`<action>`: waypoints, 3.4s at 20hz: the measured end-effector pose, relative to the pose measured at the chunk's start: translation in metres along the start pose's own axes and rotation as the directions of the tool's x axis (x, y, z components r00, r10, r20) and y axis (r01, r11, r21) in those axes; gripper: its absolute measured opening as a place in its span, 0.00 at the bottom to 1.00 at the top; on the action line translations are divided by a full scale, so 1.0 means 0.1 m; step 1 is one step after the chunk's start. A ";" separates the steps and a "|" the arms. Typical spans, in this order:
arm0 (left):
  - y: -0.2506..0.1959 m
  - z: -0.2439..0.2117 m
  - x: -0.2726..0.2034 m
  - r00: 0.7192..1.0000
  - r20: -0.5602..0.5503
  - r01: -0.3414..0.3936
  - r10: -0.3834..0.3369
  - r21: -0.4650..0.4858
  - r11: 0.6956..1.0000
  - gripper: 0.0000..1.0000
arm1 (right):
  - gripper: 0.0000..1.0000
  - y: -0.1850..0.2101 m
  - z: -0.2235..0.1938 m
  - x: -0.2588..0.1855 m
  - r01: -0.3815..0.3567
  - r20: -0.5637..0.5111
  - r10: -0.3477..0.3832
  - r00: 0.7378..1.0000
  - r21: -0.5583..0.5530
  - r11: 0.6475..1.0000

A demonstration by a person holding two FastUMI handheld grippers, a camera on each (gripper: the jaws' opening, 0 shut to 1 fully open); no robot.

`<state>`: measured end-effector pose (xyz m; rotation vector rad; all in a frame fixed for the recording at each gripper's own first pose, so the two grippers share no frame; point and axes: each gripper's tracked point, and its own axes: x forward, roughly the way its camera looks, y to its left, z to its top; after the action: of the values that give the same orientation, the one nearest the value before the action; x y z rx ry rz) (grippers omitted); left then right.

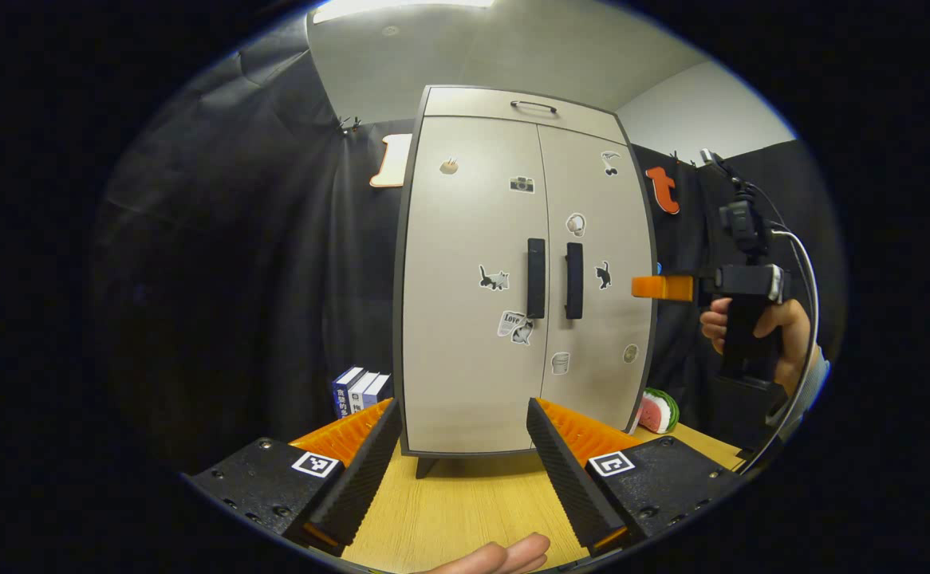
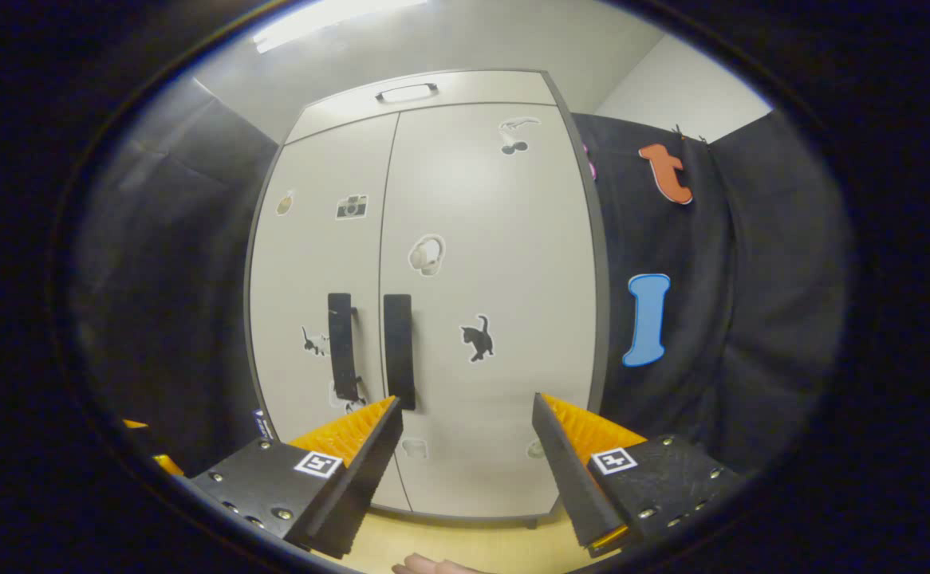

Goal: Open the right door of the double-door shoe cabinet with the right hand, and open the left door with the left hand.

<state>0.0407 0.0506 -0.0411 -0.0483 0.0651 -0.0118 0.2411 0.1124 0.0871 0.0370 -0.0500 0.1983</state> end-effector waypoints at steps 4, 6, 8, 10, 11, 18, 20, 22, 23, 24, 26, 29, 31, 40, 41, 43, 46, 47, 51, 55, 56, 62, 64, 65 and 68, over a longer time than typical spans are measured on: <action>0.14 0.05 -0.08 1.000 0.012 -0.001 0.001 -0.026 1.000 0.96 | 0.98 0.40 0.00 0.50 -0.072 -0.047 0.073 0.996 0.019 0.997; 0.21 0.07 -0.12 1.000 0.019 -0.011 0.012 -0.020 1.000 0.98 | 0.98 0.54 0.00 0.70 -0.088 -0.061 0.090 0.994 0.036 0.995; 0.25 0.08 -0.18 1.000 0.022 -0.005 0.006 -0.026 1.000 0.98 | 0.98 0.58 -0.01 0.85 -0.060 -0.065 0.061 0.996 0.027 0.998; 0.30 0.08 -0.24 1.000 0.024 -0.006 0.007 -0.022 1.000 0.98 | 0.98 0.63 0.02 0.96 -0.048 -0.049 0.049 0.998 0.018 0.999; 0.35 0.07 -0.26 1.000 0.025 -0.012 0.012 -0.017 1.000 0.98 | 0.93 0.62 0.02 1.01 -0.032 -0.048 0.032 0.998 0.006 0.999; 0.55 -0.03 -0.33 0.999 0.006 -0.036 0.036 -0.011 0.999 0.98 | 0.41 0.56 0.03 1.19 0.057 -0.057 -0.056 0.997 0.015 0.998; 0.56 -0.04 -0.33 0.999 0.001 -0.040 0.040 -0.012 0.999 0.98 | 0.45 0.57 0.01 1.18 0.054 -0.072 -0.051 0.996 0.037 0.998; 0.57 -0.04 -0.36 0.999 -0.004 -0.047 0.047 -0.018 0.999 0.98 | 0.30 0.58 0.01 1.15 0.057 -0.072 -0.056 0.996 0.023 0.998; 0.58 -0.05 -0.37 0.999 -0.008 -0.054 0.054 -0.021 0.998 0.98 | 0.24 0.56 0.00 1.16 0.063 -0.086 -0.061 0.994 0.012 0.998; 0.58 -0.05 -0.40 0.998 -0.012 -0.060 0.060 -0.022 0.998 0.98 | 0.23 0.58 -0.02 1.18 0.066 -0.094 -0.063 0.994 0.025 0.998; 0.58 -0.02 -0.46 0.998 -0.008 -0.067 0.067 -0.018 0.998 0.98 | 0.24 0.58 -0.02 1.16 0.059 -0.104 -0.055 0.993 0.028 0.998; 0.59 0.03 -0.57 0.996 -0.003 -0.092 0.092 0.005 0.996 0.98 | 0.24 0.58 -0.01 1.11 0.049 -0.110 -0.045 0.993 0.032 0.998; 0.54 0.10 -0.63 0.995 0.009 -0.096 0.096 0.008 0.995 0.96 | 0.24 0.58 0.00 1.05 0.026 -0.116 -0.022 0.993 0.036 0.999; 0.08 0.26 -0.86 0.998 0.024 -0.060 0.059 0.029 0.998 0.98 | 0.24 0.48 0.06 0.74 -0.076 -0.148 0.085 0.985 0.064 0.995; 0.02 0.28 -0.87 0.999 0.026 -0.048 0.048 0.028 0.998 0.98 | 0.24 0.46 0.07 0.71 -0.085 -0.149 0.096 0.984 0.073 0.994; -0.05 0.34 -0.89 0.999 0.038 -0.038 0.038 0.022 0.999 0.98 | 0.24 0.44 0.08 0.64 -0.104 -0.148 0.113 0.982 0.066 0.992; -0.10 0.37 -0.90 0.998 0.045 -0.045 0.044 0.022 0.999 0.98 | 0.24 0.37 0.09 0.53 -0.128 -0.153 0.135 0.979 0.054 0.990; -0.10 0.38 -0.89 0.998 0.044 -0.047 0.046 0.026 0.999 0.98 | 0.24 0.35 0.09 0.49 -0.136 -0.152 0.144 0.978 0.061 0.989; -0.17 0.38 -0.79 0.998 0.036 -0.061 0.060 0.039 0.997 0.98 | 0.23 0.17 0.12 0.33 -0.168 -0.140 0.175 0.974 0.065 0.984; -0.41 0.40 -0.68 0.999 0.033 -0.019 0.017 0.062 0.998 0.98 | 0.23 -0.08 0.16 0.14 -0.160 -0.152 0.167 0.974 0.058 0.985; -0.48 0.42 -0.67 0.999 0.041 -0.004 0.002 0.064 0.998 0.98 | 0.23 -0.12 0.14 0.15 -0.155 -0.159 0.163 0.974 0.065 0.986; -0.76 0.34 -0.57 0.996 0.039 0.073 -0.074 0.034 0.997 0.98 | 0.17 -0.41 0.17 -0.02 -0.104 -0.172 0.113 0.979 0.062 0.993; -0.80 0.28 -0.51 0.996 0.022 0.082 -0.082 0.024 0.996 0.98 | 0.17 -0.57 0.19 -0.07 -0.074 -0.179 0.086 0.980 0.071 0.995; -0.83 0.25 -0.48 0.996 0.011 0.091 -0.091 0.020 0.996 0.98 | 0.09 -0.65 0.20 -0.10 -0.057 -0.178 0.069 0.982 0.073 0.996; -0.88 0.24 -0.40 0.994 0.011 0.104 -0.104 0.028 0.994 0.98 | 0.09 -1.05 0.21 -0.11 0.030 -0.173 -0.013 0.985 0.090 0.995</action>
<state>0.0014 -0.0355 -0.0101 -0.0249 0.0499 -0.1167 0.2505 0.0061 0.1039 0.1126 0.1326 0.1815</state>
